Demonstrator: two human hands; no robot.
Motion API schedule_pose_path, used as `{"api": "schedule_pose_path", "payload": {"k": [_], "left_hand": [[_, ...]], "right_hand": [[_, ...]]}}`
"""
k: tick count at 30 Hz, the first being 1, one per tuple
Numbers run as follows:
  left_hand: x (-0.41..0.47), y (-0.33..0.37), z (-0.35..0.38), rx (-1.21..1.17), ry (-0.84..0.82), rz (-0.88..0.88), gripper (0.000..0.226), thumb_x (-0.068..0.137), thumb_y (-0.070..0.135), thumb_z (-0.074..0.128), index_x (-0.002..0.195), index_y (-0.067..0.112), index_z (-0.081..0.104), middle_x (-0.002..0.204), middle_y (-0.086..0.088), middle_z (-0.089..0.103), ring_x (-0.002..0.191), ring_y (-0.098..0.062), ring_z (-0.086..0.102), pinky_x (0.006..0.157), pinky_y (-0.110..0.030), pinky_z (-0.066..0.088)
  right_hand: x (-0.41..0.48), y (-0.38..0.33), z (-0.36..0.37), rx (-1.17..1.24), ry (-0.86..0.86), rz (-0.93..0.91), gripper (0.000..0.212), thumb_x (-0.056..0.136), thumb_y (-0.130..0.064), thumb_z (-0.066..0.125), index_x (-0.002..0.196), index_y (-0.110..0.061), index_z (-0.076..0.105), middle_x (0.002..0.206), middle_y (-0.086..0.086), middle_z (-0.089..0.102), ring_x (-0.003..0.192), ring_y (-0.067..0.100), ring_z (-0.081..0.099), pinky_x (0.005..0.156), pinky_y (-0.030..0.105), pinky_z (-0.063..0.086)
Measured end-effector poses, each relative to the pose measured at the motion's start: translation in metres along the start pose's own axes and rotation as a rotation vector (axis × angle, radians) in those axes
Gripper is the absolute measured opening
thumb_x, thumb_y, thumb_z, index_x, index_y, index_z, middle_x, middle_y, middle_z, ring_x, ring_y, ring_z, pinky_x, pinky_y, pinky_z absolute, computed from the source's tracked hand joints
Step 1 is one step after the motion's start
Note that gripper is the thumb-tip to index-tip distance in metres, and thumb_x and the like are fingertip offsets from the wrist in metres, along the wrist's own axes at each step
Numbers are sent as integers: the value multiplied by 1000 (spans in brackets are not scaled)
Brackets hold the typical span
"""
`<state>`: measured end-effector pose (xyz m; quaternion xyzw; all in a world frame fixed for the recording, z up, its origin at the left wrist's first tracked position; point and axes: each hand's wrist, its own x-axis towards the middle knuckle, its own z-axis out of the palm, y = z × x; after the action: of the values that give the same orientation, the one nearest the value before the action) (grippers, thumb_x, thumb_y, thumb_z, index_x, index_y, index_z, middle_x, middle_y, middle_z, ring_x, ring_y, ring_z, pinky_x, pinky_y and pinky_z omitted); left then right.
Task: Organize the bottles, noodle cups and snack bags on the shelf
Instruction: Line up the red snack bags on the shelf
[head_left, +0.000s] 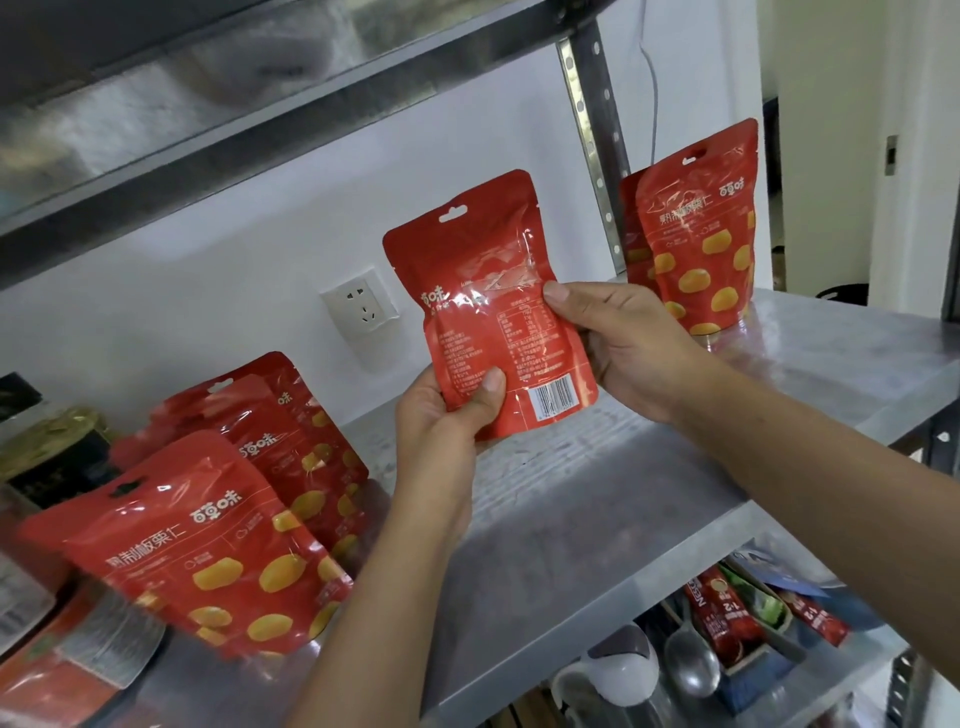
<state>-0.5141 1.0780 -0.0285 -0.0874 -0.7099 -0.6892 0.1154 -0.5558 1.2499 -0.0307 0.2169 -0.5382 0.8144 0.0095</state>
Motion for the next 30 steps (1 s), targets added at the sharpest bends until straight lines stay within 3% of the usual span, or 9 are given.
{"api": "schedule_pose_path", "payload": {"k": [7, 13, 18, 20, 22, 24, 26, 28, 30], "left_hand": [[0, 0, 2, 24, 21, -8, 53, 77, 32, 71, 125, 13, 62, 115, -4, 74, 102, -23, 73, 93, -48, 58], [0, -4, 7, 23, 44, -8, 52, 82, 32, 72, 129, 18, 56, 119, -1, 71, 104, -19, 71, 92, -38, 59], [6, -17, 10, 424, 299, 174, 44, 89, 23, 74, 118, 32, 41, 115, 5, 57, 100, -10, 61, 83, -23, 52], [4, -18, 14, 477, 234, 242, 35, 91, 24, 71, 116, 31, 48, 111, 9, 61, 97, -5, 62, 78, -12, 50], [0, -17, 20, 386, 66, 187, 38, 92, 39, 65, 126, 31, 52, 122, 13, 62, 108, 0, 61, 83, -4, 47], [-1, -15, 21, 182, -40, 102, 50, 85, 55, 61, 132, 37, 52, 128, 18, 63, 116, 1, 61, 96, -17, 50], [2, -12, 16, 52, -17, 38, 55, 80, 58, 67, 130, 38, 54, 124, 14, 67, 114, -5, 66, 99, -34, 54], [6, -12, 10, 112, 78, 31, 52, 83, 46, 72, 129, 28, 56, 122, 8, 69, 111, -12, 68, 99, -42, 55], [8, -14, 7, 142, 151, 35, 32, 89, 30, 72, 119, 24, 62, 116, 4, 72, 106, -17, 70, 96, -45, 57]], "right_hand": [[2, 2, -2, 10, 6, -12, 33, 85, -37, 61, 106, -14, 71, 108, 6, 75, 102, 26, 72, 93, 40, 57], [3, 4, -3, 16, 40, -48, 26, 92, -31, 60, 105, -12, 72, 109, 8, 75, 103, 28, 72, 92, 41, 58], [8, 11, 2, -140, 260, -199, 17, 99, -14, 58, 98, -17, 75, 91, 1, 78, 85, 20, 75, 77, 31, 61], [6, 13, 6, -209, 333, -263, 18, 100, -14, 58, 97, -22, 74, 86, -6, 78, 80, 14, 75, 72, 26, 60], [1, 15, 14, -302, 304, -317, 20, 100, -16, 59, 99, -27, 75, 89, -7, 78, 83, 14, 75, 75, 27, 59], [-8, 18, 23, -361, 169, -312, 18, 98, -22, 61, 101, -21, 78, 94, 1, 78, 88, 20, 74, 81, 33, 60], [-12, 16, 26, -303, 113, -289, 23, 96, -25, 61, 99, -10, 79, 92, 6, 78, 86, 24, 74, 76, 36, 60], [-8, 12, 20, -293, 189, -305, 12, 95, -17, 64, 100, -18, 76, 88, -4, 76, 77, 12, 72, 62, 26, 56], [0, 9, 11, -428, 243, -256, 24, 92, -19, 70, 115, -27, 66, 96, -11, 69, 76, 4, 65, 55, 15, 48]]}}
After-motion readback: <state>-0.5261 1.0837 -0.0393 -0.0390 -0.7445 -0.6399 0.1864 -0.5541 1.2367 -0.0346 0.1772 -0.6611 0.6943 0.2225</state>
